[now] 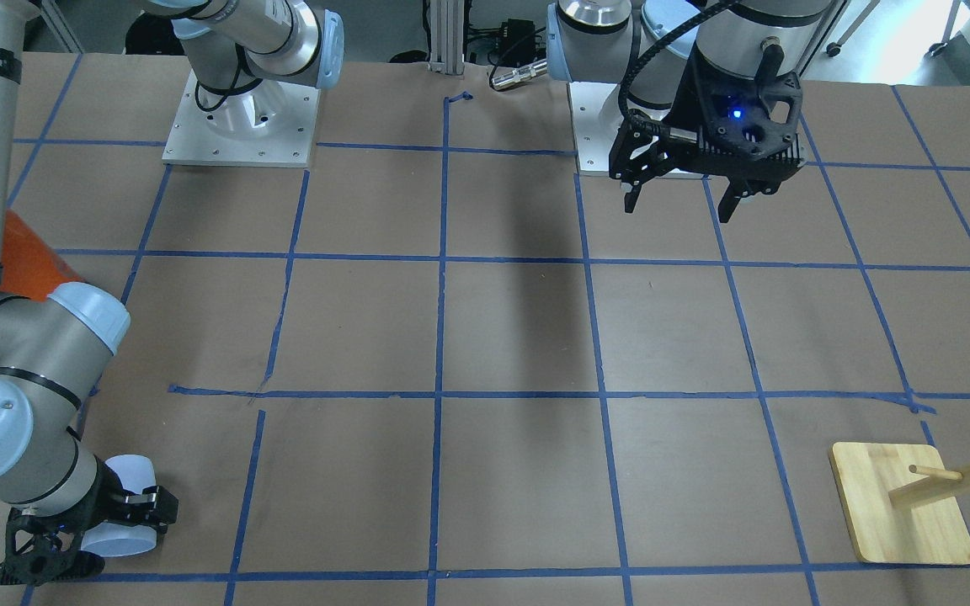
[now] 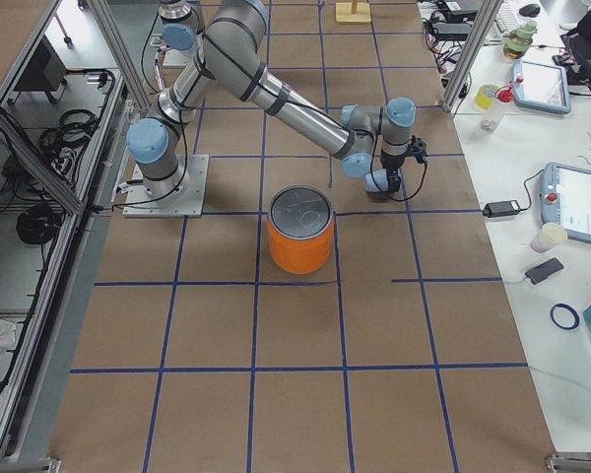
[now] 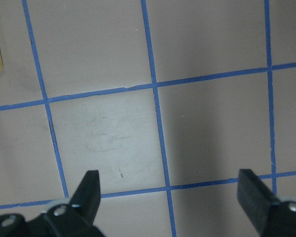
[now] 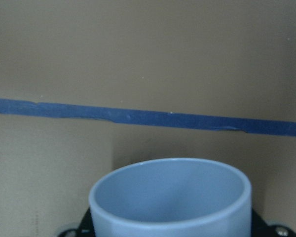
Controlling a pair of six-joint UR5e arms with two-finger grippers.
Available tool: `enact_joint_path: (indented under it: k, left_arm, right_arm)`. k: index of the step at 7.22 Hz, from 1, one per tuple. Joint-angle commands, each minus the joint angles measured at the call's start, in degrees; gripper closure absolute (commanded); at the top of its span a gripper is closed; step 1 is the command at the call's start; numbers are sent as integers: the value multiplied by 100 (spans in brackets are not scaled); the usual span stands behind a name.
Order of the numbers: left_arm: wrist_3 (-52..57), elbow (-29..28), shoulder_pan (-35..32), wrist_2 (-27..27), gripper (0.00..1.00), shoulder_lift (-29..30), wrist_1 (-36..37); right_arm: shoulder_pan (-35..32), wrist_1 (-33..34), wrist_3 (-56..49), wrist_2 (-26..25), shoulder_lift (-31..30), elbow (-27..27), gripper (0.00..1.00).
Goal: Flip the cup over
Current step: 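Carry the cup with the right gripper toward the table center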
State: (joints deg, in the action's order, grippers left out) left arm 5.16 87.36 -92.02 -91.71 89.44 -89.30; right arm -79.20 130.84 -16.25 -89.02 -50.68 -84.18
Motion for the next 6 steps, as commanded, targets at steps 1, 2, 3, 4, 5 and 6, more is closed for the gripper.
enact_joint_path:
  k: [1, 2, 3, 4, 5, 6]
  left_arm:
    - [2, 0, 0, 4, 0, 3, 0]
    - [2, 0, 0, -5, 0, 3, 0]
    - [2, 0, 0, -5, 0, 3, 0]
    - [11, 0, 0, -5, 0, 3, 0]
    - [11, 0, 0, -5, 0, 3, 0]
    - [11, 0, 0, -5, 0, 3, 0]
  right_arm:
    - [-252, -137, -419, 470, -318, -1, 33]
    - [-741, -260, -658, 499, -485, -19, 34]
    - [-1277, -270, -1052, 439, -591, -19, 34]
    - [-1805, -270, -1430, 421, -601, -10, 34]
    - [-2288, -165, -1634, 412, -584, -2, 34]
    - [-2598, -60, -2149, 420, -549, 42, 34]
